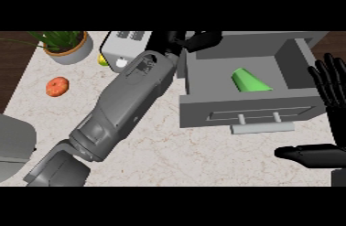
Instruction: Pick up the cup, place it into the drawer and close the drawer
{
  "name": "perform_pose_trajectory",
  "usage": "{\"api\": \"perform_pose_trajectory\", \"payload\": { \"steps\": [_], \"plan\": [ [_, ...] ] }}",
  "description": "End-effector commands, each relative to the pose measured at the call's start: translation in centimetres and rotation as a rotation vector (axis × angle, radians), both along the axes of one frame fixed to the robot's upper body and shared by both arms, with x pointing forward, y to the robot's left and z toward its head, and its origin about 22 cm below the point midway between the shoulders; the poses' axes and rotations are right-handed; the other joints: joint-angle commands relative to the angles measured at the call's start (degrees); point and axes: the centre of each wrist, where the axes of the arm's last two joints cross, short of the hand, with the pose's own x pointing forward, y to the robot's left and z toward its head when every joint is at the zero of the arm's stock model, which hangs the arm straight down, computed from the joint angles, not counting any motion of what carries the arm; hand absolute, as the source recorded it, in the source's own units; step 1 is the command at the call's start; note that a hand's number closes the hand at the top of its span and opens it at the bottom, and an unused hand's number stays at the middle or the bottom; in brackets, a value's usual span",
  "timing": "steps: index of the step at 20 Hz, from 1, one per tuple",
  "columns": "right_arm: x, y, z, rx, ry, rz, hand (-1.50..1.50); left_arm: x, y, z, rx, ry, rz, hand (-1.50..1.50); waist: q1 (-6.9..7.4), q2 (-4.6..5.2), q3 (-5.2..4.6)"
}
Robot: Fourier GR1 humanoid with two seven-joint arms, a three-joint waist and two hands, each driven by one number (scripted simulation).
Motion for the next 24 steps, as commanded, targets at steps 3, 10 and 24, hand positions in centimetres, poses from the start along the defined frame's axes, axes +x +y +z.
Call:
{"api": "perform_pose_trajectory", "payload": {
  "steps": [3,10,24],
  "plan": [
    [0.9,-0.2,0.6,-0.001,0.002,0.009,-1.50,-0.8,-0.3,-2.9,0.151,0.036,0.022,1.50,-1.01,0.22,0.01],
    [1.0,0.1,-0.5,-0.002,-0.010,0.024,-1.50,-1.1,-1.3,-2.9,0.254,0.089,0.025,-1.50,-1.69,0.41,0.05],
    [-0.6,0.6,0.7,0.121,0.011,0.234,1.50,-1.8,-2.4,-1.7,0.111,-0.059,0.042,-1.50,-1.07,0.07,-0.03]
  ]
}}
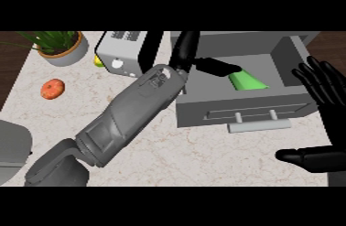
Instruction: Pick up the cup, place it into the drawer and close the drawer
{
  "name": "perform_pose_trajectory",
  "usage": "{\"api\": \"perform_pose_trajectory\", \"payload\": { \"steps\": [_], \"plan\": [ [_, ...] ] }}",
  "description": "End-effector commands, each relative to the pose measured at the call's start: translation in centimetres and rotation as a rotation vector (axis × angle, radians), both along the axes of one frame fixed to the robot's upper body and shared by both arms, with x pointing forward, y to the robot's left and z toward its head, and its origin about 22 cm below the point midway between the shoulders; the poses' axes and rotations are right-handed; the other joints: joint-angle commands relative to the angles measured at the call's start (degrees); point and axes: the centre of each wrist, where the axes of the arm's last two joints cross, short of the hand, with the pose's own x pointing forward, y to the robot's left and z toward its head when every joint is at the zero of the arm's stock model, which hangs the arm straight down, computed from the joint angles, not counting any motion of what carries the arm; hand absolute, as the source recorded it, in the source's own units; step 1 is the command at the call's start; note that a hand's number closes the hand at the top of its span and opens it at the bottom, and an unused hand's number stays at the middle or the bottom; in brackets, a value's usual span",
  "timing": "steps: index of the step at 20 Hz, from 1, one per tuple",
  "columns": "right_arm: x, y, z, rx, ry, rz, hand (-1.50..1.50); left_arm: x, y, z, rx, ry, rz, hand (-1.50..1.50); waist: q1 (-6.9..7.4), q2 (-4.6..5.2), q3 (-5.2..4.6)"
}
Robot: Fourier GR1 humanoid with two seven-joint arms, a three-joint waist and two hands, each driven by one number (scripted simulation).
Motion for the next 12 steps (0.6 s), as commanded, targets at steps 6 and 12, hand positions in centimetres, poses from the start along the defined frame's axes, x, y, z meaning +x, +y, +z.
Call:
{"api": "perform_pose_trajectory", "payload": {
  "steps": [6,12],
  "plan": [
    [-2.2,-0.2,1.4,-0.202,-0.033,0.108,1.50,0.6,0.1,1.7,-0.125,-0.054,0.000,-1.50,2.56,-0.49,-0.04],
    [-4.0,-1.3,3.0,-0.358,0.033,0.059,1.50,1.3,3.3,4.1,-0.215,-0.005,0.019,-1.50,4.51,-1.24,-0.08]
  ]
}}
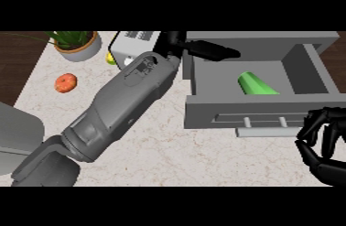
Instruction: Pick up the cup, place it into the drawer and close the drawer
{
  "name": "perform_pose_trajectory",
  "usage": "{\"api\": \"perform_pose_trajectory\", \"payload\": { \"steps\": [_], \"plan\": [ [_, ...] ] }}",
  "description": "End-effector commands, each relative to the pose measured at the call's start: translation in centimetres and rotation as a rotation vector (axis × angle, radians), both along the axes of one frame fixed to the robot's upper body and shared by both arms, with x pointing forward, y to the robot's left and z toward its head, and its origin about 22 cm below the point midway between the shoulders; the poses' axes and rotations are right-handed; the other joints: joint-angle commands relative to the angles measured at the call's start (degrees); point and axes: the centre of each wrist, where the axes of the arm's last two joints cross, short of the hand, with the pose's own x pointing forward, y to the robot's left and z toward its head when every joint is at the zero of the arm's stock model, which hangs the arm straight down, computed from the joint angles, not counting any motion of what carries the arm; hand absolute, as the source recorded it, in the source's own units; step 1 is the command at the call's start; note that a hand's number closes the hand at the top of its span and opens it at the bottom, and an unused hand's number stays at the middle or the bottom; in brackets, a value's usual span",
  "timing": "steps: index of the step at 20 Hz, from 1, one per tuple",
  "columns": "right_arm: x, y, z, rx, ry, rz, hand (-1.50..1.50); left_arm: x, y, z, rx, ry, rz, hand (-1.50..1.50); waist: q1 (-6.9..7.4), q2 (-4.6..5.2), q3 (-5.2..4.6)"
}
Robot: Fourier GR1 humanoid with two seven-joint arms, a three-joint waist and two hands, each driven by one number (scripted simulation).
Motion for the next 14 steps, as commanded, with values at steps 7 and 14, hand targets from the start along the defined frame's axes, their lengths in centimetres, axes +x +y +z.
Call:
{"api": "perform_pose_trajectory", "payload": {
  "steps": [7,14],
  "plan": [
    [1.1,2.9,-1.4,-0.241,0.004,-0.116,1.50,-0.3,5.8,0.8,-0.064,0.038,0.036,-1.50,1.96,-0.15,0.00],
    [3.8,4.5,-3.1,-0.390,-0.003,-0.164,1.50,-2.9,11.2,-0.5,-0.112,0.048,0.046,-1.50,3.25,-0.26,0.00]
  ]
}}
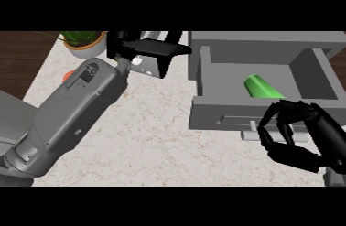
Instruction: Pick up the cup, place it into the drawer and close the drawer
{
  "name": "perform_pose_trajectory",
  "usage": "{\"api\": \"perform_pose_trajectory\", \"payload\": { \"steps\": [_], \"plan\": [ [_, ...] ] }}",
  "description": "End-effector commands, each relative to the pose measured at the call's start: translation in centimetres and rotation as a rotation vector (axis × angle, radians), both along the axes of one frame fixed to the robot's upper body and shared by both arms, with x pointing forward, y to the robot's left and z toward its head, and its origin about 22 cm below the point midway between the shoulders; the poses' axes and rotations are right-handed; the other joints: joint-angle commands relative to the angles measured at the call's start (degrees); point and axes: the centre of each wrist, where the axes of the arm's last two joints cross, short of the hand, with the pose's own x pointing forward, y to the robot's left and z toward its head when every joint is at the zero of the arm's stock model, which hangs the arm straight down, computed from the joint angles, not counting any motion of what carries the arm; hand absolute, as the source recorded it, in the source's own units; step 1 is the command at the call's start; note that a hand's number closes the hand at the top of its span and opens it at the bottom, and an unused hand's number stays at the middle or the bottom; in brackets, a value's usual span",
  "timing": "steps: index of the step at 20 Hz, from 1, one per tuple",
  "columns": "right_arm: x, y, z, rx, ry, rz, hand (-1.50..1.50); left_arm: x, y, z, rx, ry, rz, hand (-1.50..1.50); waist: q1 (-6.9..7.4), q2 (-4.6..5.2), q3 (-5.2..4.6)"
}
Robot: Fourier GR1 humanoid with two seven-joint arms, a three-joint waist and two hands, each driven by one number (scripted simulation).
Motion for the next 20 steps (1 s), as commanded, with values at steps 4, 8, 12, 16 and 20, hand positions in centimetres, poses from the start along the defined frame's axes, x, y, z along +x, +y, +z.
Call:
{"api": "perform_pose_trajectory", "payload": {
  "steps": [4,8,12,16,20],
  "plan": [
    [1.8,1.3,-2.6,-0.266,-0.008,0.000,1.50,-2.7,6.3,-2.2,-0.026,0.023,0.012,-1.50,0.58,-0.03,-0.01],
    [3.6,3.6,-5.8,-0.451,-0.028,0.022,1.50,-3.3,7.7,-1.9,-0.023,0.018,0.024,-1.50,0.77,0.27,0.03],
    [5.6,4.8,-8.5,-0.575,-0.042,0.009,1.50,-5.0,11.5,-2.8,-0.026,-0.017,0.023,-1.50,1.70,0.36,0.03],
    [9.4,4.5,-10.1,-0.599,-0.032,0.005,1.50,-7.1,12.5,-4.2,-0.028,0.009,0.035,-1.50,1.09,0.38,0.07],
    [12.4,5.6,-11.4,-0.578,-0.015,-0.007,1.50,-7.2,15.6,-4.6,-0.026,0.020,0.060,-1.50,0.52,0.64,0.06]
  ]
}}
